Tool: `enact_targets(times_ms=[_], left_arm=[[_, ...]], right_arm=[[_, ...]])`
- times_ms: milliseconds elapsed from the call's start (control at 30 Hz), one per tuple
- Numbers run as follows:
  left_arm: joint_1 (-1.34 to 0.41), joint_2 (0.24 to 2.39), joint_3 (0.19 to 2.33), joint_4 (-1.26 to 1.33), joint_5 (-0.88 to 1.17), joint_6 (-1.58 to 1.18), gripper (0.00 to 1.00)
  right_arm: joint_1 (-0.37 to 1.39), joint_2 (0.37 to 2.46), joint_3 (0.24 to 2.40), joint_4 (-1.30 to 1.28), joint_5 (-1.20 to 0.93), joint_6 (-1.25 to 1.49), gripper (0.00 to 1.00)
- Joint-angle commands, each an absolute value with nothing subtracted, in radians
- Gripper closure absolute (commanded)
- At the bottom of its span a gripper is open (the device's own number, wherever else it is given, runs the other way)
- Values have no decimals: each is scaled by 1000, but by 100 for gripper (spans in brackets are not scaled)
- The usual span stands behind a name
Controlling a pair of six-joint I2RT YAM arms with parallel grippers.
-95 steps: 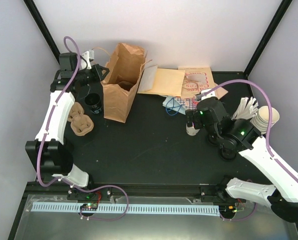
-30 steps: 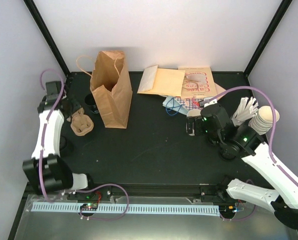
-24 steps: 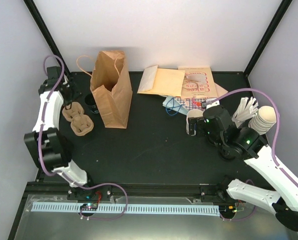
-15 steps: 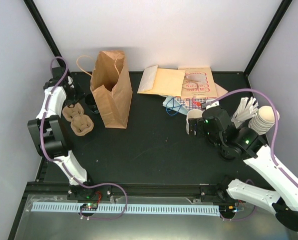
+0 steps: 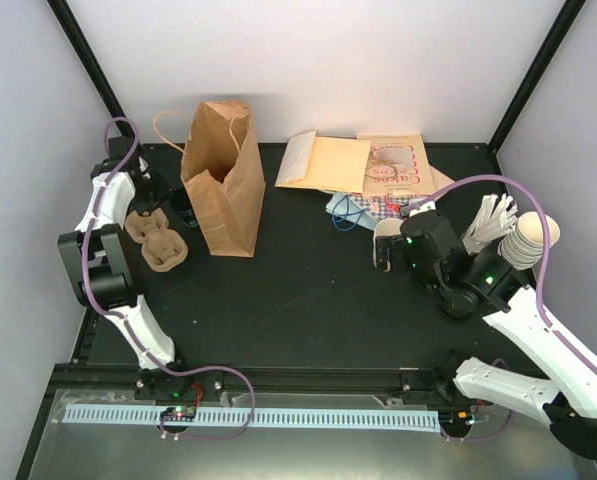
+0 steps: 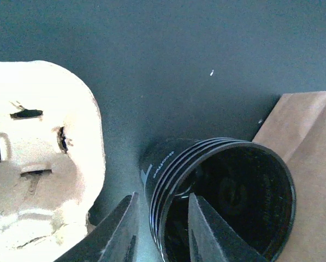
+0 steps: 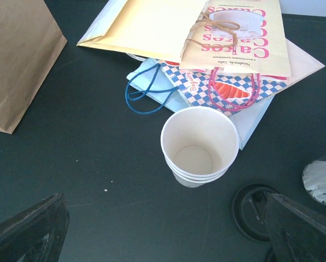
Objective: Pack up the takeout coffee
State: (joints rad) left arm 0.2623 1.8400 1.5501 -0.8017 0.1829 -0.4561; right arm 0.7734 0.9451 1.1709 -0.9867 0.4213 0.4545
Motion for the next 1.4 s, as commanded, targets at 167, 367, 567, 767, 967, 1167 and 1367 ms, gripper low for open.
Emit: enact_targets(times_ms=[167, 367, 567, 767, 967, 1167, 1367], left_arm=[[249, 1882, 1588, -815, 179, -464, 83], [245, 1877, 1587, -819, 164, -462, 84], [235, 1861, 1590, -830, 135, -456, 83], [232, 1860, 1597, -844, 127, -449, 82], [226, 1853, 1604, -853, 110, -444, 82], [213, 1852, 1616, -862, 92, -439, 78], [205, 1854, 1623, -865, 86, -436, 85]], right_arm=[[770, 919, 1172, -982, 454, 489, 0], [770, 910, 1166, -986, 462, 491, 0], [770, 916, 1160, -983, 459, 489, 0], [769, 917, 1154, -980, 455, 494, 0], [770, 919, 1146, -982, 454, 494, 0], [770, 923, 1140, -980, 453, 494, 0], [770, 929, 1139, -981, 454, 496, 0]])
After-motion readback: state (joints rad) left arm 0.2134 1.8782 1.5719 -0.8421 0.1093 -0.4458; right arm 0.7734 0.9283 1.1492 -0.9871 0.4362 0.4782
